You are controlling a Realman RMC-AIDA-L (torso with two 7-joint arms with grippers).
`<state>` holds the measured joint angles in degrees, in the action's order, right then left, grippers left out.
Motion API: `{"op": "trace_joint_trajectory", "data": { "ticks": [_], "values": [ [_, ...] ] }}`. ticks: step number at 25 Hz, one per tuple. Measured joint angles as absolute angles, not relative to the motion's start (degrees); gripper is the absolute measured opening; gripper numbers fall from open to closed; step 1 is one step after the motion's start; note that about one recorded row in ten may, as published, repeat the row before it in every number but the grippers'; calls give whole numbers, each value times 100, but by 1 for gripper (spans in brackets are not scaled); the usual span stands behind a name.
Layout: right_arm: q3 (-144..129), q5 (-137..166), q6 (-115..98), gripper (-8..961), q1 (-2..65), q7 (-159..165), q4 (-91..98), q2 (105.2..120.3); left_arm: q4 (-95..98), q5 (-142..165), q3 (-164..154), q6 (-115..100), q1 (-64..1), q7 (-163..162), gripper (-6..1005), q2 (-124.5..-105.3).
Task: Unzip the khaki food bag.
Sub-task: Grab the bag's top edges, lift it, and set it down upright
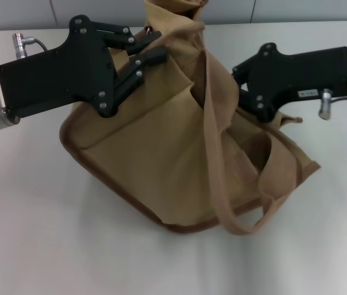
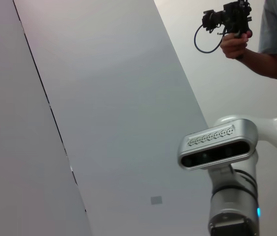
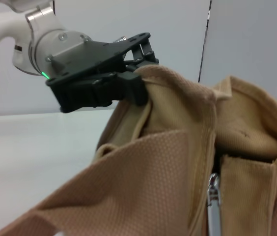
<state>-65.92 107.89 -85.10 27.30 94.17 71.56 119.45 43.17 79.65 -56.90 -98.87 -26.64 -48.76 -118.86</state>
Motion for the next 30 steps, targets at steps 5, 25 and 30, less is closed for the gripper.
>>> {"op": "trace_joint_trajectory", "data": {
  "ticks": [5, 25, 30],
  "values": [
    [-6038, 10730, -9045, 0, 2560, 9422, 7159, 11930, 4315, 7945, -5699, -9868, -2671, -4876, 83, -11891],
    [-4985, 10193, -9299, 108, 3004, 9480, 6064, 11846, 4315, 7886, -5794, -9853, -2663, -4819, 84, -11876],
    [-5063, 10646, -9312, 244, 3357, 9562, 6035, 11854, 4315, 7886, -5794, -9832, -2671, -4812, 84, -11874]
  ]
}}
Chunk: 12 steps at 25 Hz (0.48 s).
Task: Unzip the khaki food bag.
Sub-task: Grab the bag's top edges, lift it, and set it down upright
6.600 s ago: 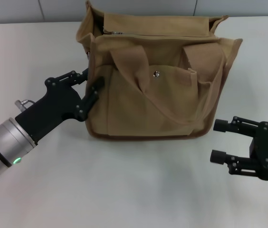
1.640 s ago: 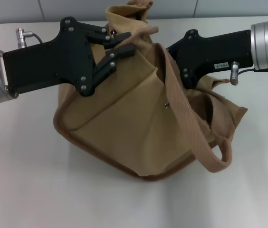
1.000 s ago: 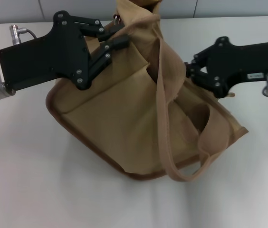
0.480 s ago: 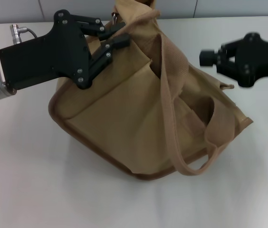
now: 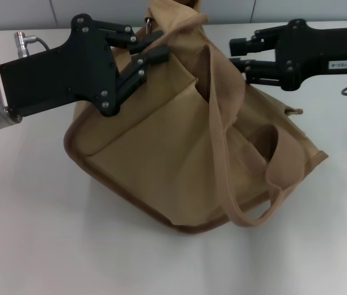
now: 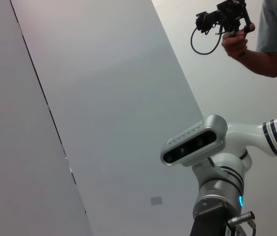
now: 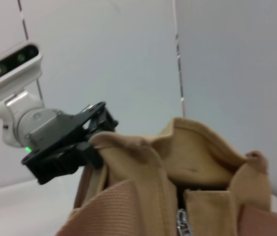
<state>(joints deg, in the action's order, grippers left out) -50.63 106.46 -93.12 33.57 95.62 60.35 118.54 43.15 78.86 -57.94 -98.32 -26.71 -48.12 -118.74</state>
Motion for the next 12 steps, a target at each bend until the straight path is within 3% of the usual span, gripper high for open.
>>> {"op": "trace_joint_trajectory", "data": {
  "ticks": [8, 12],
  "values": [
    [-5503, 10783, -9390, 557, 3510, 9601, 6253, 11887, 4315, 7885, -5791, -9800, -2694, -4807, 84, -11865],
    [-5680, 10784, -9342, 547, 3558, 9603, 6254, 11888, 4315, 7885, -5791, -9777, -2709, -4807, 84, -11864]
  ]
}}
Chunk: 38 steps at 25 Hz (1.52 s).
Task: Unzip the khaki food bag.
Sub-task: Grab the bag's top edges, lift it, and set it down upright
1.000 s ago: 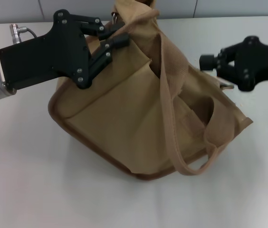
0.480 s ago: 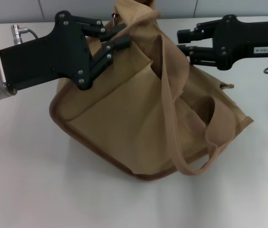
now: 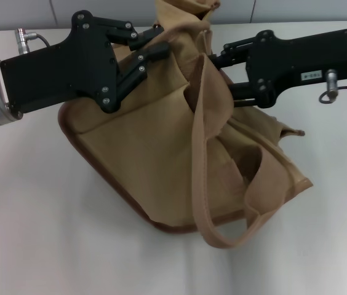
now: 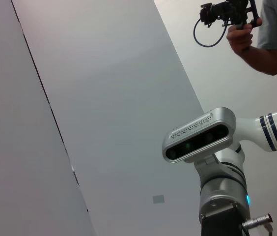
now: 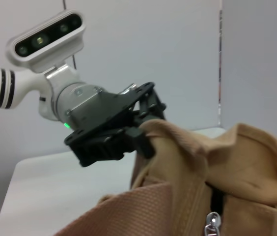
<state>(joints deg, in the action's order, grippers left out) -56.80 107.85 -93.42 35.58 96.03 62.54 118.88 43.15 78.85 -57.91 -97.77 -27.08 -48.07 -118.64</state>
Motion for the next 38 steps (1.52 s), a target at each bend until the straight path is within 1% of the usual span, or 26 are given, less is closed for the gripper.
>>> {"op": "trace_joint_trajectory", "data": {
  "ticks": [16, 21, 29, 35, 38],
  "values": [
    [-7202, 11027, -7922, 508, 3622, 9722, 6387, 11927, 4314, 7913, -5800, -9765, -2792, -4807, 84, -11866],
    [-7295, 11060, -7747, 262, 3607, 9760, 6429, 11928, 4315, 7912, -5800, -9764, -2802, -4807, 84, -11866],
    [-7263, 11025, -7724, 44, 3446, 9826, 6680, 11939, 4316, 7911, -5801, -9764, -2802, -4752, 84, -11866],
    [-7214, 10863, -7738, -2, 3269, 9834, 6744, 11941, 4317, 7906, -5796, -9765, -2771, -4746, 84, -11866],
    [-7143, 10856, -7824, 13, 3197, 9840, 6750, 11928, 4316, 7899, -5768, -9765, -2761, -4742, 84, -11866]
  ]
}}
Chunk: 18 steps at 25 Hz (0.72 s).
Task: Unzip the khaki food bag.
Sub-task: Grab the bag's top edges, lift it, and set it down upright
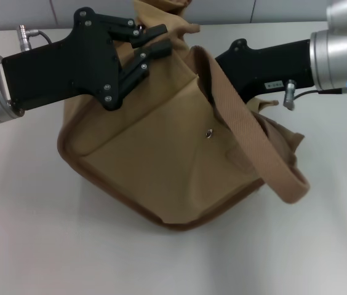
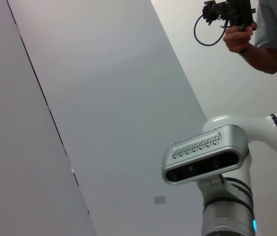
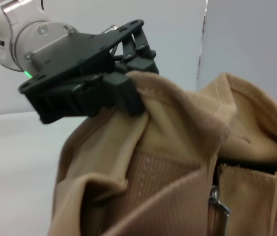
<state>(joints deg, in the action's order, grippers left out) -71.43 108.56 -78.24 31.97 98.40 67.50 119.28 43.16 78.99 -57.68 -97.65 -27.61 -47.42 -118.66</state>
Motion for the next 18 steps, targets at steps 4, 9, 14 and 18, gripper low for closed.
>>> {"op": "trace_joint_trajectory", "data": {
  "ticks": [4, 9, 14, 18],
  "values": [
    [-6953, 10890, -8120, 33, 3127, 9842, 6750, 11905, 4315, 7891, -5757, -9766, -2755, -4737, 84, -11865],
    [-6626, 10920, -8470, 58, 3039, 9841, 6769, 11879, 4309, 7885, -5748, -9753, -2752, -4736, 84, -11875],
    [-6318, 10969, -8690, 83, 2924, 9845, 6894, 11862, 4306, 7871, -5748, -9735, -2766, -4736, 84, -11880],
    [-6080, 10543, -8618, 103, 2899, 9764, 6841, 11910, 4306, 7865, -5767, -9729, -2780, -4716, 84, -11872]
  ]
}}
